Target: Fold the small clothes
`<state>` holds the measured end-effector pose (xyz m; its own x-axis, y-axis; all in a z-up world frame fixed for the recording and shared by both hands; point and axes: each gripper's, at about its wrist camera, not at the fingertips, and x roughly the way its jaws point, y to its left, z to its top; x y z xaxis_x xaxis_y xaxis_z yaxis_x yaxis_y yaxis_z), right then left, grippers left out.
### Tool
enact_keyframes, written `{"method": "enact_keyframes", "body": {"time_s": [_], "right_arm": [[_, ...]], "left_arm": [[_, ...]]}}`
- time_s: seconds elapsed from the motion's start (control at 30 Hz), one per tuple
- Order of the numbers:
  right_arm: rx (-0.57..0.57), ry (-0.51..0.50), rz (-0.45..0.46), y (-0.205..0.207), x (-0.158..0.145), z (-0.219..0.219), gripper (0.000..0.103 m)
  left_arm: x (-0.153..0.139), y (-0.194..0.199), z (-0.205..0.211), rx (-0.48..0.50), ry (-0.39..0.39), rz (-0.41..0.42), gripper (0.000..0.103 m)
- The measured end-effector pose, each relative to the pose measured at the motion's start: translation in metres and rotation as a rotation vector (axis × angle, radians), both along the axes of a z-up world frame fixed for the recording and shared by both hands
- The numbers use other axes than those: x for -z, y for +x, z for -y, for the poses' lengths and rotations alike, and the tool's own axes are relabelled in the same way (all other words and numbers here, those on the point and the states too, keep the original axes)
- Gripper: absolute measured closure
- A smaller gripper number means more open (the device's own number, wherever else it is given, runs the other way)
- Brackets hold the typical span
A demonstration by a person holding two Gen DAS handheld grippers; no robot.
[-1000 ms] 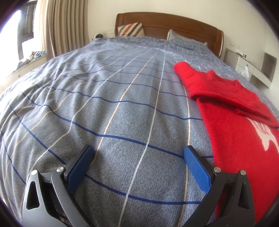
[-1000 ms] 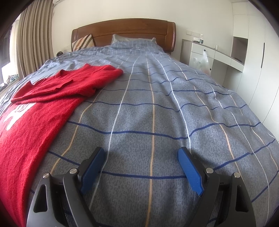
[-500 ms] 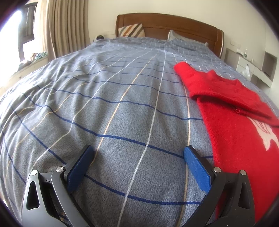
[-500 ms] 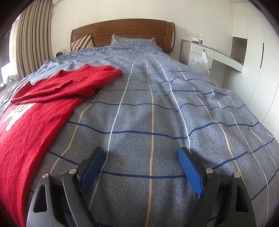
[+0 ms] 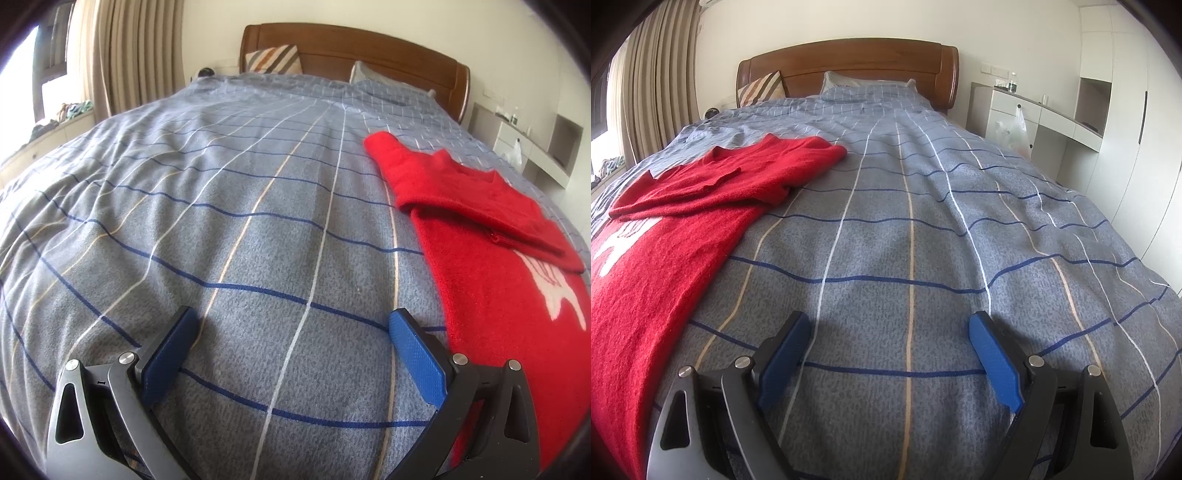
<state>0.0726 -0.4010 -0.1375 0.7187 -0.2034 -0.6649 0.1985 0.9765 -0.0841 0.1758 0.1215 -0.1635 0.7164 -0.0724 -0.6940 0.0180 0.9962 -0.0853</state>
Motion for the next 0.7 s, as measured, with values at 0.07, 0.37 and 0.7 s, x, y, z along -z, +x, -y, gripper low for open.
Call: {"method": "enact_keyframes", "body": {"time_s": [0.07,0.37,0.7], "right_arm": [[-0.006,0.005,-0.016,0.0,-0.002,0.0,0.015],[-0.186,0.349,-0.076,-0.091,-0.056,-0.046,0.015],[-0.21,0.711,-0.247,-0.108,0.012,-0.09,0.041]], "left_arm": [[-0.012,-0.006,-0.003,0.01,-0.015,-0.048,0.002],[-0.017,-0.107,0.016,0.223,-0.202,-0.211,0.004],[-0.002,-0.118,0.047,0.298,-0.198,-0.296,0.042]]}}
